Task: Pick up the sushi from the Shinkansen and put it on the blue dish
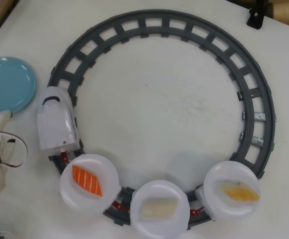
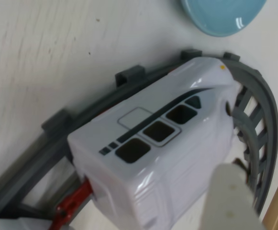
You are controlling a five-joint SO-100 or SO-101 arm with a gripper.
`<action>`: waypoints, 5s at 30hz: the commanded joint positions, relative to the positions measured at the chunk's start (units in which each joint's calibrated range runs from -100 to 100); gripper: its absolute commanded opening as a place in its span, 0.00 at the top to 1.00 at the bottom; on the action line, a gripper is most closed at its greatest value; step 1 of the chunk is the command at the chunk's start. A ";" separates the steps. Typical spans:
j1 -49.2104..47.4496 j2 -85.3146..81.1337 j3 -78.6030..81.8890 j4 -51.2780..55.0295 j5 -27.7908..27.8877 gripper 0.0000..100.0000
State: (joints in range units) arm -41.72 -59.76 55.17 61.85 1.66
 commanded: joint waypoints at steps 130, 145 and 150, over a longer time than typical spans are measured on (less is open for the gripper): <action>14.17 41.47 -48.41 36.79 -6.10 0.78; 11.18 56.49 -58.78 36.62 -9.81 0.78; 6.51 60.72 -65.99 37.22 -10.34 0.78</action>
State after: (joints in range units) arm -33.80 0.30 -4.76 98.15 -8.17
